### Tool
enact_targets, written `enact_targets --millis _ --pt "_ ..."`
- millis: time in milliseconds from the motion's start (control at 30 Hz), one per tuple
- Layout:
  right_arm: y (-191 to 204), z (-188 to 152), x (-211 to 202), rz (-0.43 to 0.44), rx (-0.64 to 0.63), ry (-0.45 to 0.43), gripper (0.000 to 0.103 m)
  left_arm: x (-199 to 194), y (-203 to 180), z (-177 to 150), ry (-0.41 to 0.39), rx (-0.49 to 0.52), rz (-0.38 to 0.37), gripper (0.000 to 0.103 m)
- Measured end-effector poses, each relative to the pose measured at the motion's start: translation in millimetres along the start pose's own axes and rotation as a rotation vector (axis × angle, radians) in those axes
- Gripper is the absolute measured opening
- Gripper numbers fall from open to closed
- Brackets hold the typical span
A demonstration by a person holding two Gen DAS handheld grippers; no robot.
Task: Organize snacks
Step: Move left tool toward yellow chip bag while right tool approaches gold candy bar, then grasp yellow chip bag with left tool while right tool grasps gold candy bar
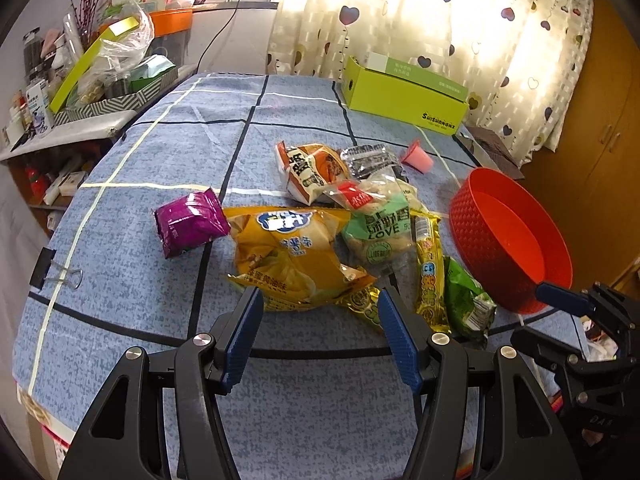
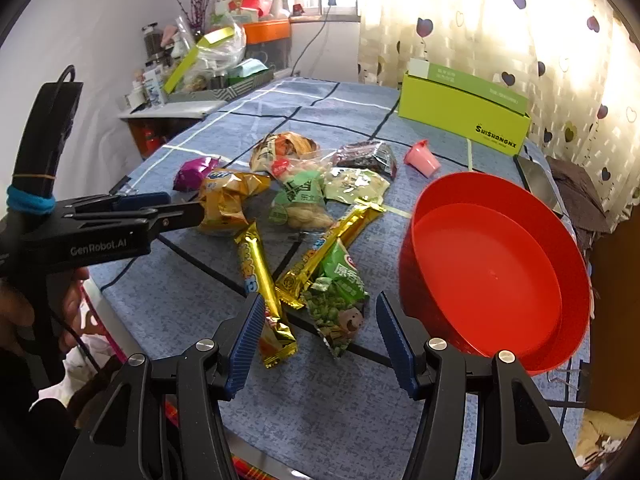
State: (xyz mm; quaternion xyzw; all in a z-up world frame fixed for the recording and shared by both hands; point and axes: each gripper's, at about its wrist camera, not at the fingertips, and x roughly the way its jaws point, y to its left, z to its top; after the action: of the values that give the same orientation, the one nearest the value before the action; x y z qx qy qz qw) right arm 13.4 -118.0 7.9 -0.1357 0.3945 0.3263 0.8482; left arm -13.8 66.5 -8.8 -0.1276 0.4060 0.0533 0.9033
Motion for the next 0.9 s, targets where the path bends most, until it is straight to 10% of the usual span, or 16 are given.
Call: enact_targets --millis 900 --pt "0.9 2.3 7.6 -0.002 0.002 0.020 0.057 46.0 16.2 20.3 0.018 -0.021 -0.005 0.067"
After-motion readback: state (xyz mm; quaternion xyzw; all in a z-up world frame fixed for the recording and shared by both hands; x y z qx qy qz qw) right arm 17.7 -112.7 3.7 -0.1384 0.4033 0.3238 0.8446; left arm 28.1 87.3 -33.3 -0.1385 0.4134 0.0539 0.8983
